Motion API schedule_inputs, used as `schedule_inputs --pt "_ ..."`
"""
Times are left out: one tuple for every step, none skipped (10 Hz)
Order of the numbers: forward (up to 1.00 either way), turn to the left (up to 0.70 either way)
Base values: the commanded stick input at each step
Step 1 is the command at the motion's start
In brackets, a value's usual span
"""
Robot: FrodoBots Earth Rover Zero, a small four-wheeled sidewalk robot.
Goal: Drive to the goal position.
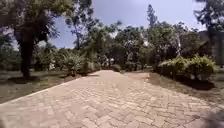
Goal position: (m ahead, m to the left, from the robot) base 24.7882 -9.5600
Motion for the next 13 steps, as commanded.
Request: schedule_inputs --pt "0.7 0.0" --pt "0.7 -0.35" --pt "0.7 -0.35" --pt "0.7 -0.35" --pt "0.7 -0.35" --pt "0.7 -0.34" --pt "0.7 -0.25" --pt "0.7 0.0" --pt "0.7 0.0" --pt "0.7 0.0" --pt "0.7 0.0" --pt "0.7 0.0" --pt "0.7 0.0"
